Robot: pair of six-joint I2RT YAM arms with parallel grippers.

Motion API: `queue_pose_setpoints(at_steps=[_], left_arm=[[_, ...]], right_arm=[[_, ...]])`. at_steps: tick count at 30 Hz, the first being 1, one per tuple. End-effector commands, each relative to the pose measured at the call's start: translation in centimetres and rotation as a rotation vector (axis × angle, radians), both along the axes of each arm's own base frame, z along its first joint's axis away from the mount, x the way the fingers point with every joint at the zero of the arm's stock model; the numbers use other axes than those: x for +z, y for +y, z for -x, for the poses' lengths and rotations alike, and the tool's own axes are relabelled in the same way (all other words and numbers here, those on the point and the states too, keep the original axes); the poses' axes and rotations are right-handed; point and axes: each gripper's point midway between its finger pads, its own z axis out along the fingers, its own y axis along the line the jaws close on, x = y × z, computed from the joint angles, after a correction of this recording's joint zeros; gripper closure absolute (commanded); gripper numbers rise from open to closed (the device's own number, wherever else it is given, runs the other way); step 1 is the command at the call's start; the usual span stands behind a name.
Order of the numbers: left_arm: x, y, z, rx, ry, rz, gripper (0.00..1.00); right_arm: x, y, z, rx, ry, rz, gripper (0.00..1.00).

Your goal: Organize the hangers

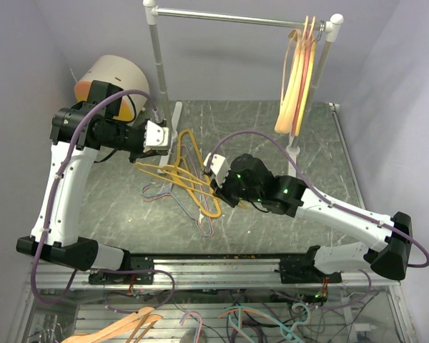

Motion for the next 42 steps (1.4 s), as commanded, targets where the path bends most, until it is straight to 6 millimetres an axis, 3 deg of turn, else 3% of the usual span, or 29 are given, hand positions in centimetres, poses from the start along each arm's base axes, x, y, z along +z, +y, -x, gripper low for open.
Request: queue_pose_setpoints(at_steps=[1, 2, 5, 6, 9, 12, 16, 18, 22, 24, 28, 32, 36, 42], left_arm=[[-0.1, -0.3, 0.4, -0.014, 0.002, -0.006, 0.85], [-0.1, -0.2, 0.4, -0.007, 0.008, -0.007, 0.70], [-0.1, 0.0, 0.1, 0.018, 0.009, -0.018, 0.08], [0.2, 0.1, -0.1, 0.035, -0.001, -0.017, 0.00], [2.6, -0.1, -1.6, 0.118, -0.067, 0.003, 0.01], [7.8, 1.1, -5.7, 0.404, -0.183, 0.092, 0.01], [16.4, 6.5, -10.4, 0.944, -0.356, 0.321, 0.01], [20.0, 10.3, -10.6, 1.190, -0.440, 0.471, 0.01], [23.6, 17.8, -8.7, 1.685, -0.498, 0.792, 0.01], [24.2, 19.9, -6.9, 1.826, -0.487, 0.922, 0.01], [24.9, 22.0, -4.0, 1.939, -0.469, 1.062, 0.00], [24.6, 23.6, -2.9, 2.034, -0.517, 1.075, 0.03], [24.5, 23.4, -2.9, 2.007, -0.538, 1.021, 0.08], [24.2, 21.9, -3.7, 1.912, -0.485, 0.970, 0.09]], right_arm=[[3.0, 0.4, -0.9, -0.033, -0.066, -0.071, 1.00], [2.9, 0.4, -1.0, -0.036, -0.067, -0.070, 1.00], [3.0, 0.3, -1.1, -0.048, -0.069, -0.071, 1.00], [3.0, 0.3, -1.2, -0.051, -0.071, -0.072, 1.00], [2.9, 0.0, -1.6, -0.084, -0.077, -0.066, 1.00], [2.7, -0.9, -2.4, -0.155, -0.094, -0.063, 1.00], [4.9, -2.5, -4.7, -0.366, -0.143, -0.141, 1.00], [6.9, -3.6, -6.2, -0.524, -0.173, -0.225, 1.00], [10.6, -5.3, -8.7, -0.795, -0.201, -0.383, 1.00], [12.4, -5.5, -9.9, -0.903, -0.206, -0.448, 1.00], [15.8, -4.9, -12.4, -1.074, -0.263, -0.525, 1.00], [18.2, -5.2, -14.6, -1.289, -0.370, -0.561, 1.00], [19.9, -3.8, -15.9, -1.289, -0.437, -0.611, 1.00], [22.1, -4.5, -17.1, -1.389, -0.499, -0.622, 1.00]])
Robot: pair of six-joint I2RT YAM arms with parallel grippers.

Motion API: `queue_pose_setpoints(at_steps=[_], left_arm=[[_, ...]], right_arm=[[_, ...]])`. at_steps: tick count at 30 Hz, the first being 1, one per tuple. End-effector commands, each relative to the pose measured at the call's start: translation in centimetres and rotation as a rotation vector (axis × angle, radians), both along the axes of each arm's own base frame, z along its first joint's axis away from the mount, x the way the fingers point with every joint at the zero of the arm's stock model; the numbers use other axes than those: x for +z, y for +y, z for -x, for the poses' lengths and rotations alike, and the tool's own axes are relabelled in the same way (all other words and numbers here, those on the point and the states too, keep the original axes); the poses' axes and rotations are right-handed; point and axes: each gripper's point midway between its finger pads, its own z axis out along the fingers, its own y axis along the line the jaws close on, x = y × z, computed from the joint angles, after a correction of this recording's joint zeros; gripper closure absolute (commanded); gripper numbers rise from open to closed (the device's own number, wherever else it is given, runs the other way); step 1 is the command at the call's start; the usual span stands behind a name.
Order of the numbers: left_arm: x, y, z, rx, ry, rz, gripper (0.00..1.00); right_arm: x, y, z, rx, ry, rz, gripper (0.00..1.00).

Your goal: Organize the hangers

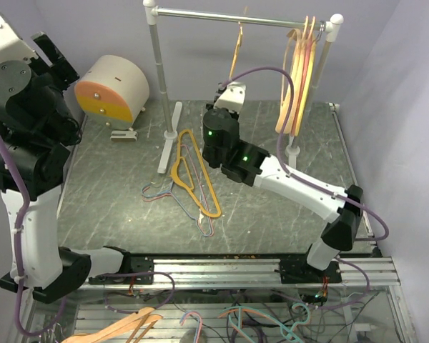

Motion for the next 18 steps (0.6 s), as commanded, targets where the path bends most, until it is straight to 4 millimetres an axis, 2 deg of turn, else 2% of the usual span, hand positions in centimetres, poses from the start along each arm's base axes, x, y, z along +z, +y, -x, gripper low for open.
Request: queue_pose_setpoints(at_steps=[1, 5, 7, 10, 15, 18], left_arm=[[-0.3, -1.0, -0.9, -0.050, 0.025, -0.019, 0.09], [-0.5, -1.5, -1.4, -0.084, 0.033, -0.027, 0.09], [-0.7, -1.9, -1.6, -0.100, 0.038, -0.026, 0.09], [-0.8, -2.0, -1.8, -0.109, 0.041, -0.026, 0.09], [-1.4, -2.6, -2.5, -0.134, 0.056, -0.033, 0.10], [-1.7, -2.8, -2.8, -0.141, 0.063, -0.035, 0.10]], right_arm=[[4.8, -2.4, -0.6, -0.153, -0.083, -0.107, 1.00], [5.9, -2.9, -1.8, -0.131, -0.083, -0.170, 1.00], [5.9, -3.1, -2.9, -0.101, -0.057, -0.193, 1.00], [5.8, -4.4, -4.7, -0.086, -0.025, -0.220, 1.00], [6.9, -5.8, -5.4, -0.078, -0.045, -0.226, 1.00], [6.3, -6.5, -6.4, -0.066, -0.010, -0.245, 1.00]])
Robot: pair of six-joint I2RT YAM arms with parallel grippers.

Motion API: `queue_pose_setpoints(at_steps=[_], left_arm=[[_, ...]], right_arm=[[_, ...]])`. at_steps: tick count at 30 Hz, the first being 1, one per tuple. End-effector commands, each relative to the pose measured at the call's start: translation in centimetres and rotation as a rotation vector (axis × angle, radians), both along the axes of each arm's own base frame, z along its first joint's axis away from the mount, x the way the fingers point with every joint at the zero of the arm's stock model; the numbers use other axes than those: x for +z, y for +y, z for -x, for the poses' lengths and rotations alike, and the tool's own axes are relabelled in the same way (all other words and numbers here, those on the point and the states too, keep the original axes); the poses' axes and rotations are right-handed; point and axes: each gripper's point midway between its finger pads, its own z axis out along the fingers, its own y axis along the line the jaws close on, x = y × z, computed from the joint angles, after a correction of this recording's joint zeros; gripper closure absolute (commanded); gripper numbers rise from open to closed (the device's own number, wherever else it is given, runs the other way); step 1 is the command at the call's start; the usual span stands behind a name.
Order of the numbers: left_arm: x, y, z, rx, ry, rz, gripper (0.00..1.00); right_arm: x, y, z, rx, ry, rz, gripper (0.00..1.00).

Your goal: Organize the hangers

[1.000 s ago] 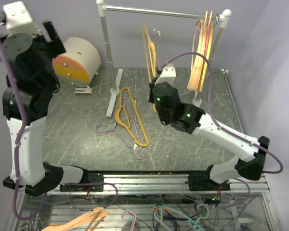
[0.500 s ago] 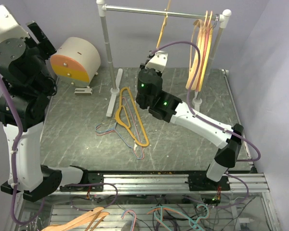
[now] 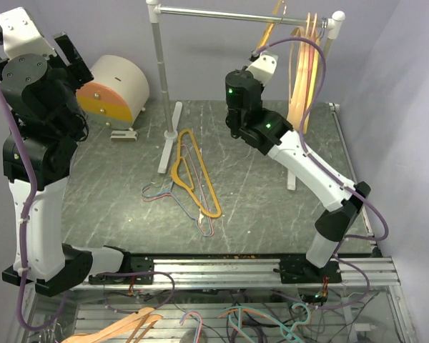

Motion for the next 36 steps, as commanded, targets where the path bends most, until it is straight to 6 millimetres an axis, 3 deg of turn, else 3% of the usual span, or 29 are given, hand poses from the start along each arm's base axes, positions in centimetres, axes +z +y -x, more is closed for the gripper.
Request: queue_pose_setpoints(at_steps=[1, 17, 36], left_arm=[[-0.3, -0.7, -0.4, -0.038, 0.005, -0.002, 0.10], [-0.7, -1.6, -1.0, -0.090, 0.023, -0.017, 0.10], [-1.4, -2.0, -1.1, -0.111, 0.041, -0.025, 0.11]], right_arm=[[2.6, -1.2, -0.4, 0.029, -0.039, -0.106, 1.00], [-0.6, -4.6, -4.1, -0.048, 0.039, -0.126, 1.00], [-5.1, -4.4, -5.2, -0.032, 0.137, -0.091, 1.00]])
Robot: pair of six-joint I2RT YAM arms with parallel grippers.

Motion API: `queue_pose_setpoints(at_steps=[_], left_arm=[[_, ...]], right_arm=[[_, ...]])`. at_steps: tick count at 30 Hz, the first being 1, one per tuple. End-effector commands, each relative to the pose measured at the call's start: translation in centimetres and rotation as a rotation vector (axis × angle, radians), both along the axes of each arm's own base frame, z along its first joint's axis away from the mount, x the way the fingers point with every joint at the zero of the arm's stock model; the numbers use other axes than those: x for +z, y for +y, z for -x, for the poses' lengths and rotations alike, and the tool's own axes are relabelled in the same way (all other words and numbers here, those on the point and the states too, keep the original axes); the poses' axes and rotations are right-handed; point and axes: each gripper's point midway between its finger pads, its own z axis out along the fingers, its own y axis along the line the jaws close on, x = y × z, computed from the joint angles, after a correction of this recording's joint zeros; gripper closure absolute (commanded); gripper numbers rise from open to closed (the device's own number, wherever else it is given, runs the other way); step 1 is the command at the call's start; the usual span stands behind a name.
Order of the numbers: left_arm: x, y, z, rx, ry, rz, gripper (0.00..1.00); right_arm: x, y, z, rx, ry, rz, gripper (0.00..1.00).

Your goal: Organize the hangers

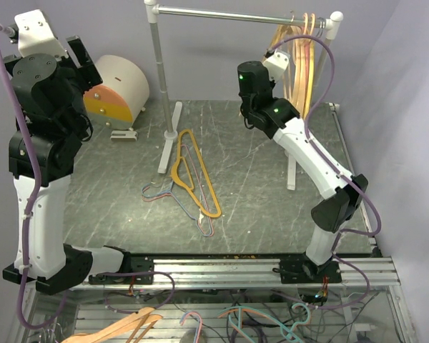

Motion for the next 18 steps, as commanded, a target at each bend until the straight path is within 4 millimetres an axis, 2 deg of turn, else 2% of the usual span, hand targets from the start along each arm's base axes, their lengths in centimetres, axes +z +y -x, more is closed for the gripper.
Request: queue_pose_setpoints(at_steps=[1, 4, 5, 6, 8, 10, 12, 13, 16, 18], left_arm=[[0.1, -0.5, 0.3, -0.034, -0.003, -0.002, 0.10], [0.0, -0.5, 0.2, -0.038, 0.000, -0.004, 0.09], [-0.1, -0.6, 0.2, -0.039, 0.001, -0.006, 0.09], [-0.1, -0.6, 0.2, -0.042, 0.002, -0.007, 0.09], [-0.1, -0.7, 0.2, -0.048, 0.006, -0.012, 0.09], [-0.2, -0.7, 0.2, -0.053, 0.009, -0.014, 0.09], [-0.2, -0.8, 0.2, -0.056, 0.009, -0.016, 0.09], [-0.2, -0.8, 0.2, -0.058, 0.010, -0.017, 0.09], [-0.1, -0.9, 0.2, -0.064, 0.011, -0.021, 0.09], [-0.2, -1.0, 0.0, -0.067, 0.013, -0.023, 0.09]], right_arm=[[-0.3, -0.5, -0.2, -0.013, 0.004, -0.004, 1.00], [-0.4, -0.4, -0.1, 0.004, 0.007, -0.001, 1.00], [-0.5, -0.3, -0.1, 0.013, 0.009, 0.004, 0.97], [-0.4, -0.2, 0.1, 0.028, 0.011, 0.005, 0.89], [0.3, 0.1, 0.6, 0.077, -0.006, 0.003, 0.61], [1.0, 0.6, 1.4, 0.130, -0.034, -0.010, 0.39], [1.4, 0.4, 2.3, 0.142, -0.047, -0.008, 0.10], [1.7, 0.4, 2.7, 0.144, -0.053, -0.003, 0.02], [2.7, 0.7, 4.0, 0.148, -0.078, 0.042, 0.00], [3.7, 1.7, 4.9, 0.197, -0.105, 0.075, 0.00]])
